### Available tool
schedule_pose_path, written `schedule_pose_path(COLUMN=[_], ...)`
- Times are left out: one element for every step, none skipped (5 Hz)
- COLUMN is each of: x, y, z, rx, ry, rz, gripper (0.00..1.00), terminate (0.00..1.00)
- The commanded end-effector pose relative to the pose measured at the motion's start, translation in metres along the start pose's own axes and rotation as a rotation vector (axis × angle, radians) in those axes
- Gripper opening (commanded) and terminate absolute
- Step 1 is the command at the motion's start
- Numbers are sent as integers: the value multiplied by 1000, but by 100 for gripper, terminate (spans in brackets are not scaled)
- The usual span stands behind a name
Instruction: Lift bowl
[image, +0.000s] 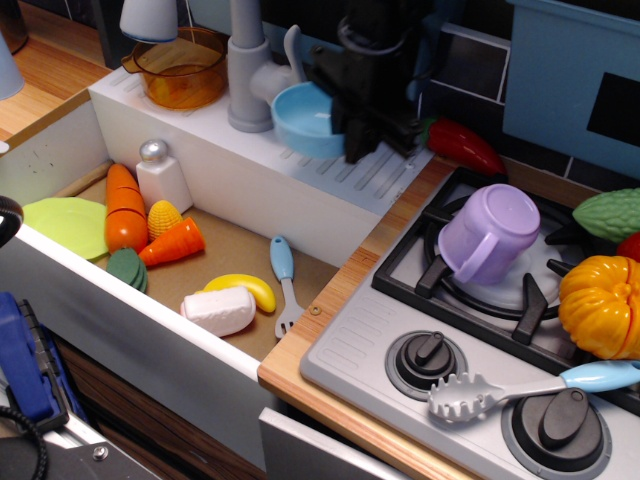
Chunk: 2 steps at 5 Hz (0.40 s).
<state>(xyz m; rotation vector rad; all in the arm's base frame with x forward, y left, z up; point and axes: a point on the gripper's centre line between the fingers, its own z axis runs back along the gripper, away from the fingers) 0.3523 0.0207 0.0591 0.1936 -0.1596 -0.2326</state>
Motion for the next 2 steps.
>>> schedule_pose_path(x=[31, 42], y=[0, -2], z=[46, 57], rx=[76, 118], ry=[-90, -88], rz=[61, 116], gripper=[0, 0], terminate=[0, 100])
